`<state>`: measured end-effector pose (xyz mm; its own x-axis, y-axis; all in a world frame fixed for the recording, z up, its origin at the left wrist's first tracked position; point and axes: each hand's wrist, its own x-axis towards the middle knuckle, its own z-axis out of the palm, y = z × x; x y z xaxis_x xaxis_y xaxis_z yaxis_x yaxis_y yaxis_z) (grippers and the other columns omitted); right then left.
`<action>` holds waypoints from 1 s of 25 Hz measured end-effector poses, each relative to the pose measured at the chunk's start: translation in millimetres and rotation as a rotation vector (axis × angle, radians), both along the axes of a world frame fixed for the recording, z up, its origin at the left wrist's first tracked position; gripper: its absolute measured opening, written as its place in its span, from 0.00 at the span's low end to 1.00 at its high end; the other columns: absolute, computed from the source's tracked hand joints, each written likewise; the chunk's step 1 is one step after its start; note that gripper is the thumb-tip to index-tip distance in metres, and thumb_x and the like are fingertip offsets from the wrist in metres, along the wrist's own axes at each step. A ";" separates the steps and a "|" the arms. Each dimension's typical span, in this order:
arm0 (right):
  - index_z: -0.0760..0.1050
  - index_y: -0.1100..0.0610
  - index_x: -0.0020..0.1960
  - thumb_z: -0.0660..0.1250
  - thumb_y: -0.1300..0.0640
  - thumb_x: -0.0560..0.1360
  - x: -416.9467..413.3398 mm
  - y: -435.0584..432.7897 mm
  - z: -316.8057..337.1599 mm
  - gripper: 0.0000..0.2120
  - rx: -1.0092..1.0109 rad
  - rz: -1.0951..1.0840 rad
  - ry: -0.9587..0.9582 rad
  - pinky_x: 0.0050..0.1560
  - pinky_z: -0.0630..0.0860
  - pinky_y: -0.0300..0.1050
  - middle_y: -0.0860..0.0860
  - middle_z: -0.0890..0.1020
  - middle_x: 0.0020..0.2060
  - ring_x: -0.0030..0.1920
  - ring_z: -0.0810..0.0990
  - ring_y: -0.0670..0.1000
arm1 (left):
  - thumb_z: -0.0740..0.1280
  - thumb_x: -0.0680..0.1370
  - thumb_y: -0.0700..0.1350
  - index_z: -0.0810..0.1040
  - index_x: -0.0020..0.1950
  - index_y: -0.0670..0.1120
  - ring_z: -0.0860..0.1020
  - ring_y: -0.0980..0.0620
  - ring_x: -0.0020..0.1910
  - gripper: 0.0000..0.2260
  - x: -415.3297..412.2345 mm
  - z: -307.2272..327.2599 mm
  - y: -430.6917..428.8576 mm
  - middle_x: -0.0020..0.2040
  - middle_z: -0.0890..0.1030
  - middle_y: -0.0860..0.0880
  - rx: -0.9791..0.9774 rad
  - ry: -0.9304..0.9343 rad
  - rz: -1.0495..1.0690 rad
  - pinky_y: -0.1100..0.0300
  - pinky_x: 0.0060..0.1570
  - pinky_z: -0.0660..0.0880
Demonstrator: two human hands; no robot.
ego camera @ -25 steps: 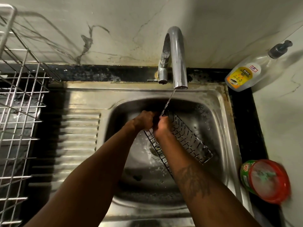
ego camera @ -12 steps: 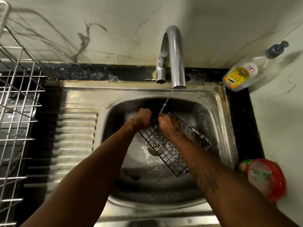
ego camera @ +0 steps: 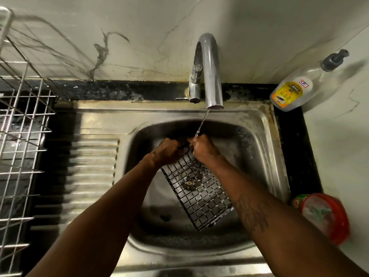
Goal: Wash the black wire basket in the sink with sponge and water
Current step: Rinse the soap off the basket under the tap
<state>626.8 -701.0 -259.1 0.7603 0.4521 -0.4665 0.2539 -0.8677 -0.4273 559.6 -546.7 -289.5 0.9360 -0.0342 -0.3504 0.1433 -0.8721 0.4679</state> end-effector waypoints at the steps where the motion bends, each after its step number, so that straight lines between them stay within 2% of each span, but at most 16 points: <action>1: 0.82 0.54 0.48 0.63 0.60 0.80 -2.1 1.8 2.6 0.09 0.008 0.002 0.002 0.40 0.79 0.50 0.53 0.82 0.40 0.41 0.82 0.55 | 0.64 0.81 0.47 0.83 0.54 0.43 0.84 0.42 0.42 0.11 -1.0 -0.8 0.9 0.44 0.85 0.42 -0.002 -0.004 0.005 0.58 0.39 0.73; 4: 0.76 0.55 0.41 0.60 0.59 0.82 -2.2 3.2 5.2 0.12 -0.011 0.051 -0.074 0.38 0.73 0.47 0.52 0.79 0.38 0.40 0.79 0.53 | 0.63 0.82 0.49 0.84 0.51 0.42 0.84 0.45 0.40 0.13 -7.0 -2.3 6.4 0.42 0.85 0.45 -0.034 0.037 -0.004 0.55 0.41 0.79; 5: 0.76 0.55 0.41 0.59 0.58 0.82 -2.7 4.4 7.3 0.12 -0.024 0.082 -0.092 0.37 0.72 0.46 0.52 0.78 0.38 0.40 0.77 0.53 | 0.63 0.82 0.49 0.84 0.50 0.43 0.84 0.47 0.39 0.13 -8.7 -3.6 7.8 0.42 0.85 0.46 -0.048 0.051 0.005 0.55 0.42 0.80; 9: 0.77 0.55 0.47 0.62 0.63 0.78 -7.7 12.4 0.2 0.07 -0.057 0.140 -0.089 0.44 0.81 0.51 0.55 0.78 0.42 0.44 0.80 0.57 | 0.64 0.82 0.50 0.83 0.49 0.43 0.84 0.46 0.39 0.13 -7.5 -5.8 7.4 0.39 0.85 0.45 -0.017 0.039 -0.001 0.57 0.39 0.77; 11: 0.80 0.55 0.49 0.66 0.63 0.75 -5.6 15.6 -4.4 0.07 -0.017 0.024 -0.063 0.47 0.82 0.51 0.56 0.81 0.45 0.47 0.81 0.58 | 0.65 0.81 0.47 0.83 0.50 0.43 0.84 0.45 0.41 0.10 -0.5 -3.9 4.4 0.42 0.85 0.44 -0.012 0.009 -0.029 0.59 0.38 0.74; 14: 0.83 0.53 0.53 0.68 0.58 0.73 2.9 17.7 -7.4 0.10 0.024 -0.157 -0.036 0.48 0.77 0.43 0.54 0.83 0.51 0.51 0.81 0.57 | 0.66 0.79 0.47 0.82 0.50 0.43 0.84 0.44 0.44 0.09 13.9 -6.0 3.2 0.45 0.85 0.44 -0.026 0.017 -0.012 0.57 0.40 0.76; 18: 0.81 0.49 0.58 0.71 0.58 0.73 9.9 6.5 -6.0 0.14 0.054 -0.315 0.016 0.56 0.79 0.50 0.56 0.79 0.57 0.57 0.79 0.58 | 0.66 0.81 0.51 0.85 0.54 0.45 0.83 0.44 0.49 0.12 29.3 -3.1 -3.9 0.50 0.85 0.44 -0.081 0.072 0.017 0.57 0.48 0.75; 20: 0.82 0.51 0.60 0.71 0.61 0.74 17.7 0.0 -6.4 0.15 0.065 -0.333 0.010 0.54 0.80 0.46 0.56 0.82 0.55 0.55 0.81 0.57 | 0.66 0.82 0.51 0.84 0.57 0.45 0.82 0.44 0.53 0.13 36.6 -3.5 -6.5 0.53 0.84 0.43 -0.076 0.104 0.064 0.57 0.51 0.75; 22: 0.83 0.51 0.58 0.72 0.61 0.75 26.4 -4.7 -2.9 0.14 0.068 -0.323 0.058 0.49 0.83 0.45 0.55 0.85 0.50 0.47 0.84 0.54 | 0.65 0.82 0.53 0.83 0.61 0.47 0.80 0.45 0.56 0.14 42.9 -4.8 -10.9 0.58 0.83 0.43 -0.074 0.158 0.084 0.57 0.54 0.74; 24: 0.83 0.50 0.57 0.75 0.58 0.74 33.4 -7.8 0.1 0.12 0.054 -0.276 0.115 0.44 0.83 0.44 0.52 0.83 0.49 0.43 0.83 0.50 | 0.65 0.82 0.54 0.81 0.63 0.47 0.79 0.44 0.58 0.16 44.1 -6.7 -16.0 0.60 0.81 0.43 -0.087 0.215 0.085 0.55 0.57 0.74; 25: 0.83 0.50 0.56 0.76 0.56 0.74 35.2 -8.6 -0.1 0.11 0.023 -0.247 0.106 0.45 0.81 0.42 0.51 0.80 0.50 0.44 0.81 0.48 | 0.65 0.81 0.54 0.82 0.62 0.46 0.79 0.44 0.57 0.16 43.8 -7.2 -19.7 0.59 0.81 0.42 -0.112 0.229 0.099 0.54 0.57 0.75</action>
<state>662.0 -709.7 -259.2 0.7962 0.2706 -0.5412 -0.0112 -0.8877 -0.4603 603.4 -566.5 -296.7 0.8337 0.0033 -0.5522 0.3383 -0.7934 0.5061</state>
